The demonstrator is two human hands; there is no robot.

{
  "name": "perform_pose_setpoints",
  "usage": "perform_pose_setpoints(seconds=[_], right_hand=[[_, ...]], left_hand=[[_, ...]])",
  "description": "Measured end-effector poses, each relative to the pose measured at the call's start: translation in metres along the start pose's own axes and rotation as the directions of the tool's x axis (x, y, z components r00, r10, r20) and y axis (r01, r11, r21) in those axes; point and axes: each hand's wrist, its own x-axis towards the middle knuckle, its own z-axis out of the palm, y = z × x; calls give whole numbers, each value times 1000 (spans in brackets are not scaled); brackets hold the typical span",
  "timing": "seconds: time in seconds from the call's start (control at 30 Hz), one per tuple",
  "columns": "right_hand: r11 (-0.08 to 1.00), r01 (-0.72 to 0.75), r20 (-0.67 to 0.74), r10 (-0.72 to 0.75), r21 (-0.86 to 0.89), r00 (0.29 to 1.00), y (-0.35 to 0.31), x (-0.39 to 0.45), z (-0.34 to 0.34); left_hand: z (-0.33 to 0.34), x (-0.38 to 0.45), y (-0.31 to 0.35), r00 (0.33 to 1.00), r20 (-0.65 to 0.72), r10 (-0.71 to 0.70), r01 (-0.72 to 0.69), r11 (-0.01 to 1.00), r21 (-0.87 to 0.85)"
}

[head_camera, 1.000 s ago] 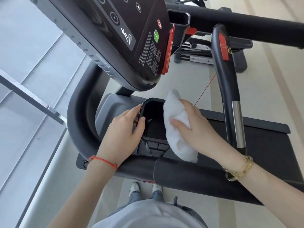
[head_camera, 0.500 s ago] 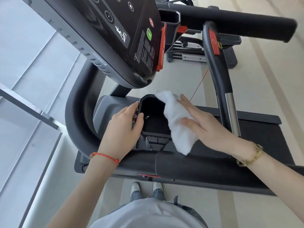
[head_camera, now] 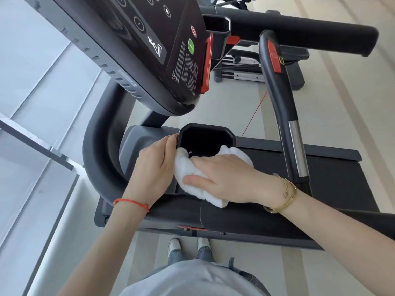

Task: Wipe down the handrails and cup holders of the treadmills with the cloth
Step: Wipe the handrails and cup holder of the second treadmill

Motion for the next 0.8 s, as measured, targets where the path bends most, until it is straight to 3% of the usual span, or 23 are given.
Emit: perform_pose_setpoints(seconds=[0.13, 0.27, 0.47, 0.63, 0.8], right_hand=[[993, 58, -20, -56, 101, 998, 21, -25, -6], [989, 148, -38, -149, -19, 988, 40, -33, -9], [995, -19, -49, 15, -98, 999, 10, 6, 2], [999, 45, -108, -41, 28, 993, 28, -22, 2], [999, 36, -137, -37, -11, 990, 31, -35, 8]], left_hand=[[-1, -1, 0, 1000, 14, 26, -27, 999, 48], [-2, -2, 1, 999, 20, 40, -41, 995, 90], [2, -2, 1, 998, 1, 56, -56, 995, 79], [0, -2, 2, 998, 11, 55, -56, 992, 117], [0, -4, 1, 999, -4, 45, -44, 992, 121]])
